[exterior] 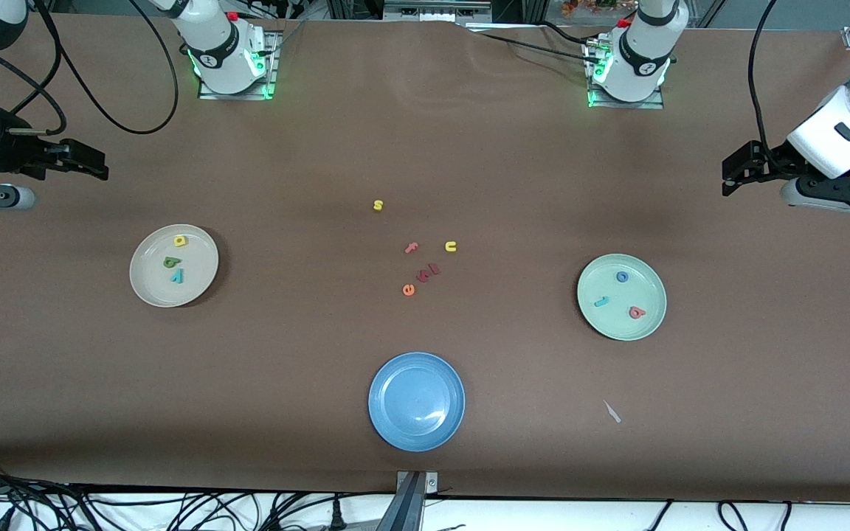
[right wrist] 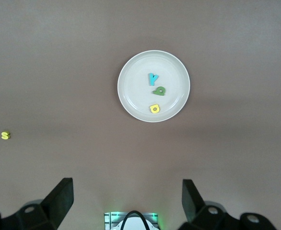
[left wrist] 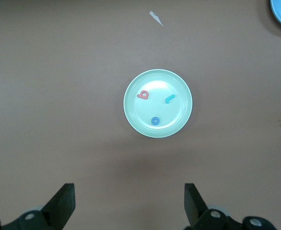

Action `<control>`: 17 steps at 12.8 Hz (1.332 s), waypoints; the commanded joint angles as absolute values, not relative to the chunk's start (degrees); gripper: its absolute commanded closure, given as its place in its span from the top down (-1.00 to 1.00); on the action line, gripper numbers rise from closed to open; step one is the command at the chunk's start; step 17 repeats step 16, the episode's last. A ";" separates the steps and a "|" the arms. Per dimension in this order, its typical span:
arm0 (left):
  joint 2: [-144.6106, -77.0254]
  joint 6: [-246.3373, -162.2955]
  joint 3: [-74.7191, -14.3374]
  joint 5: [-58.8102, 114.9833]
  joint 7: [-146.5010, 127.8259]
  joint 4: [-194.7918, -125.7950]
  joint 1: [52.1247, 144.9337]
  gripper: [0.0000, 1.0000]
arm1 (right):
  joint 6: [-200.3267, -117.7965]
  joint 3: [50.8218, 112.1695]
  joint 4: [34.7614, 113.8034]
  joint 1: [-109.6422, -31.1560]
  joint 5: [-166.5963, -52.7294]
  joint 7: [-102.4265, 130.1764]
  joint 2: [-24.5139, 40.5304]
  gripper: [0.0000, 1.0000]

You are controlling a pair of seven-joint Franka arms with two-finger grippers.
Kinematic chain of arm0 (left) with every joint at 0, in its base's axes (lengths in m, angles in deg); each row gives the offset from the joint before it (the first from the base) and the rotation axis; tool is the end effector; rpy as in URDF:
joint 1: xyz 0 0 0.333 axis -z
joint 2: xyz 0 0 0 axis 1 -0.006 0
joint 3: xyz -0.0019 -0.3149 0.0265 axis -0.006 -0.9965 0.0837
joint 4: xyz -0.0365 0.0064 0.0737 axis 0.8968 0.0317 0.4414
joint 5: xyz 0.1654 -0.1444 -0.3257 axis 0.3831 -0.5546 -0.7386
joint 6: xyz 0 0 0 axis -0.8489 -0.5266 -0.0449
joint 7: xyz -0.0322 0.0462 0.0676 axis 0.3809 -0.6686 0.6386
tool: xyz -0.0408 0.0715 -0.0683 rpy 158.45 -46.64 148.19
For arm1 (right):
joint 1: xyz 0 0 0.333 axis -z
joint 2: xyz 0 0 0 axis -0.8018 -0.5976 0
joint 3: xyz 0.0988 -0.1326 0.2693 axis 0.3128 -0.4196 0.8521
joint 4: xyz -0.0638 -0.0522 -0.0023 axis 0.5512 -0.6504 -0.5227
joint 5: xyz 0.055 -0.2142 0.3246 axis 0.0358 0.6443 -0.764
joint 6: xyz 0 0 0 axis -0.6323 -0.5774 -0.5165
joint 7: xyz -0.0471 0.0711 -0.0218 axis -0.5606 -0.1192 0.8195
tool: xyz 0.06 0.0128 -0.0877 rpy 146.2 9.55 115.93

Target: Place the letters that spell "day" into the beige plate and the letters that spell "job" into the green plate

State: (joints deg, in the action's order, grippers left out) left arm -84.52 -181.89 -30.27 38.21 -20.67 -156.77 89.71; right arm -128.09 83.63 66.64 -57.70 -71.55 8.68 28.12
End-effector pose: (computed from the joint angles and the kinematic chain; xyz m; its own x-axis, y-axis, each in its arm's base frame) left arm 0.5540 -0.0373 0.5881 0.9876 -0.1564 -0.0167 -0.1567 -0.9875 -0.0191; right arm 0.5583 0.0090 0.5745 0.9842 0.0131 -0.1763 0.0177 -0.9995 0.0246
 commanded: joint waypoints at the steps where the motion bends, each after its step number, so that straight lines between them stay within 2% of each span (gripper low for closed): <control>1: -84.41 -180.84 -30.69 36.38 -20.80 -156.12 89.04 1.00 | -128.78 84.31 67.28 -57.08 -70.71 9.19 28.92 1.00; 17: -84.32 -180.32 -30.77 36.29 -21.24 -155.94 89.13 1.00 | -129.48 84.40 66.93 -57.43 -71.41 9.19 28.40 1.00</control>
